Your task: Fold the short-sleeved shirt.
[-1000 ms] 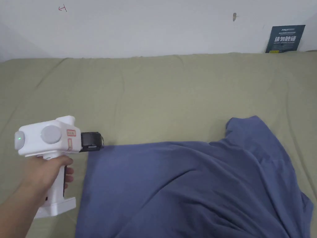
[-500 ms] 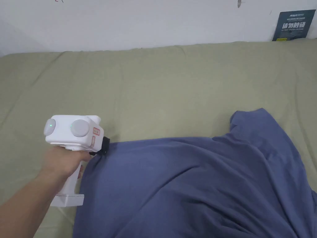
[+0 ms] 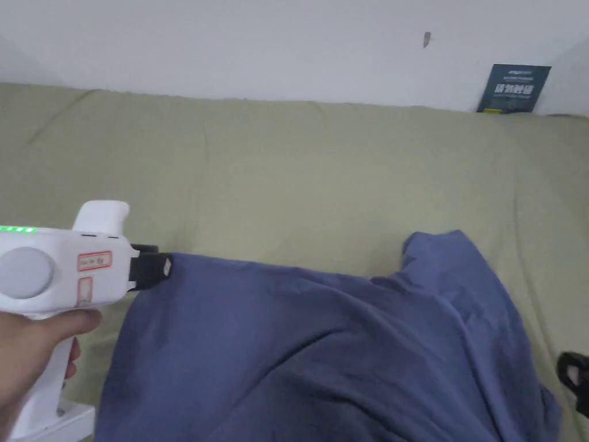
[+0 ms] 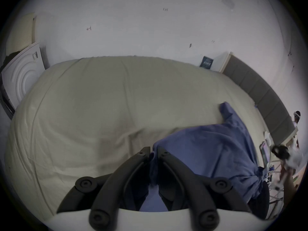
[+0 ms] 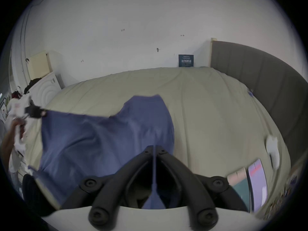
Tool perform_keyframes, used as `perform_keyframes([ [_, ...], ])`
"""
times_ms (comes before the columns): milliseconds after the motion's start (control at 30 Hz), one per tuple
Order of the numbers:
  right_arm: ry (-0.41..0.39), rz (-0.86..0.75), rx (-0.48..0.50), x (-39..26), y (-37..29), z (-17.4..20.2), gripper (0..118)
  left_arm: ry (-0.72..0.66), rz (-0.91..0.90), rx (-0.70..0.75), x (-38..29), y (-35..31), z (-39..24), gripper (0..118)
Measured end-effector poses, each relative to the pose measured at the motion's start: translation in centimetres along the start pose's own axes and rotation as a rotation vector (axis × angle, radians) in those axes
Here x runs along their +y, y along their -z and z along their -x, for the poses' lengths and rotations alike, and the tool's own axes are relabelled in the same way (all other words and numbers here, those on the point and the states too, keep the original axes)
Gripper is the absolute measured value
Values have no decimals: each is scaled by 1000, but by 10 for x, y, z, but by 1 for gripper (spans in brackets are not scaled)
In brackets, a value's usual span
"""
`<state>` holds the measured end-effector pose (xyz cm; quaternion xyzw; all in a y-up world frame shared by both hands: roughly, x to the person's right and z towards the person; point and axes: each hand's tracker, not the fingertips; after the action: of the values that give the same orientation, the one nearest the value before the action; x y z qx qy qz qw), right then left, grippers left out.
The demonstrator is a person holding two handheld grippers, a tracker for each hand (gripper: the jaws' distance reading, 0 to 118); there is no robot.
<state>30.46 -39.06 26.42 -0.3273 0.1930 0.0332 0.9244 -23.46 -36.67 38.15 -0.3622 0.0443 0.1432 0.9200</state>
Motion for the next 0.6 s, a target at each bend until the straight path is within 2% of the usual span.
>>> perform_keyframes([
  [33,-19,3,-6,16,27,0,74,-6,-18,-4,-4,-2,-1,9],
  [67,-19,14,5,30,53,-3,111,-14,-41,-12,-7,-3,-1,9],
  [100,-44,85,1,45,86,-5,118,-17,-39,-12,-11,-3,-2,9],
  [133,-58,155,-10,57,115,-7,117,-11,-41,-13,-12,-2,-2,9],
  [167,-65,125,-11,62,132,-7,117,-11,-41,-9,-14,0,-2,9],
  [200,-46,176,-47,75,170,-15,117,-12,-38,-14,-15,1,-1,9],
  [300,9,287,-125,86,227,-21,117,-23,-32,-20,-19,6,4,9],
  [333,9,316,-143,72,198,-21,117,-24,-25,-19,-20,8,6,9],
  [400,3,416,-137,64,205,-17,117,-23,-13,-7,-20,14,11,9],
  [433,-3,476,-133,59,214,-16,113,-25,-7,-1,-21,16,13,9],
  [467,-8,426,-146,58,216,-13,111,-27,-8,10,-21,18,15,9],
  [500,-20,379,-164,62,206,-11,102,-29,-7,17,-21,19,16,9],
  [567,-22,376,-132,64,196,0,55,-30,-4,32,-21,22,15,9],
  [600,-68,347,-123,67,198,4,13,-38,2,58,-19,26,14,9],
])
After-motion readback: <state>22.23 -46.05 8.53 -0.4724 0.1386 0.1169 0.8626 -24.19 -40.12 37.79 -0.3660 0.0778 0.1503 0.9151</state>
